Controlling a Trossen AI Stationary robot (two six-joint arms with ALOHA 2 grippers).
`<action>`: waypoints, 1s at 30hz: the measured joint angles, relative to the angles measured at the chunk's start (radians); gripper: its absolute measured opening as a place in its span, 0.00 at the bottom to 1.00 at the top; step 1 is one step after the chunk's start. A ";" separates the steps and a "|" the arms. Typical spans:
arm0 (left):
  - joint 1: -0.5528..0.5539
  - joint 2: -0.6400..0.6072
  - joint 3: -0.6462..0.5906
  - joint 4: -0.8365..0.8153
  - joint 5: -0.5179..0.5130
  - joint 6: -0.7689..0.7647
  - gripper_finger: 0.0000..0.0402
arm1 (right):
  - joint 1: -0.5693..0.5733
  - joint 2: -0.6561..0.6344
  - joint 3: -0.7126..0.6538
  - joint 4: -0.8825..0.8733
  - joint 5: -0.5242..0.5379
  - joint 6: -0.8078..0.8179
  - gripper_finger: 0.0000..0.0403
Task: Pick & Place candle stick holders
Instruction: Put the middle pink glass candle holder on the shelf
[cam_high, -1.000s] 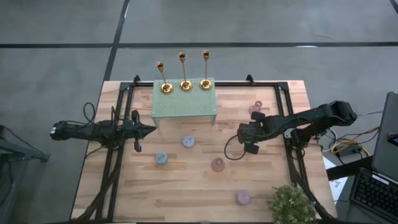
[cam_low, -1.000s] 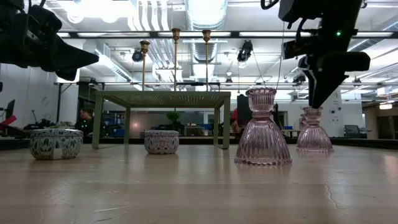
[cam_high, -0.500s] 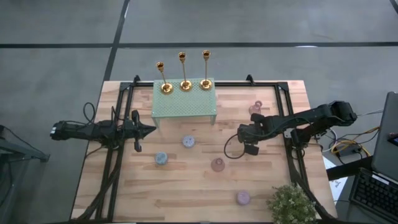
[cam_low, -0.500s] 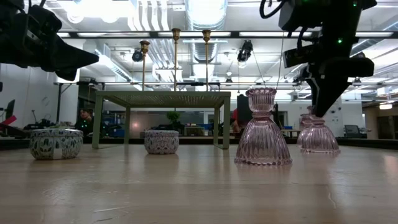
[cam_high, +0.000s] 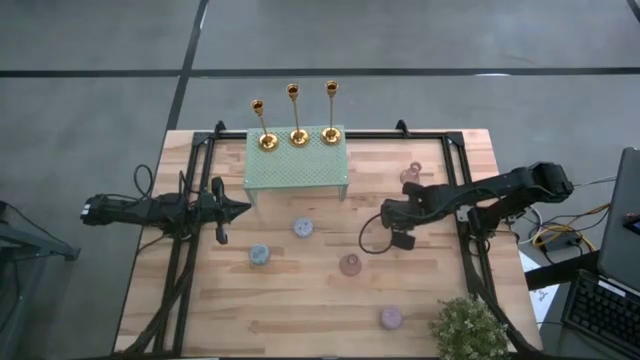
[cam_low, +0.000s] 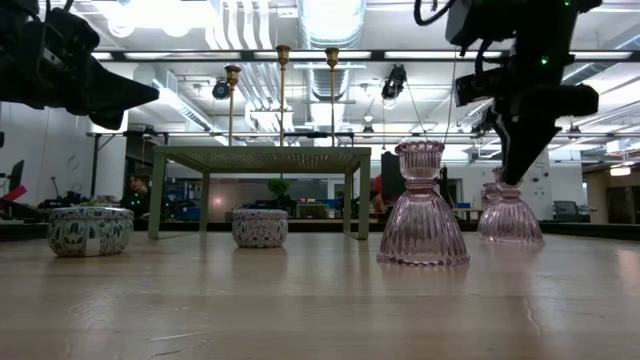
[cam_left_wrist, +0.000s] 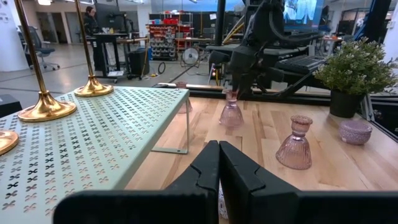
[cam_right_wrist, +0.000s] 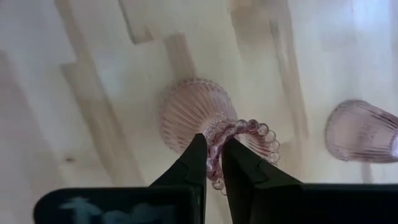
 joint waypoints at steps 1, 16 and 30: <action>0.000 0.000 0.000 0.000 0.000 0.000 0.03 | 0.000 0.000 0.016 -0.001 -0.002 0.000 0.06; 0.000 0.000 0.000 0.005 0.000 0.000 0.03 | -0.012 0.124 0.549 -0.194 0.073 -0.167 0.06; 0.000 0.001 0.000 0.008 0.000 0.000 0.03 | -0.199 0.457 1.071 -0.337 0.066 -0.490 0.06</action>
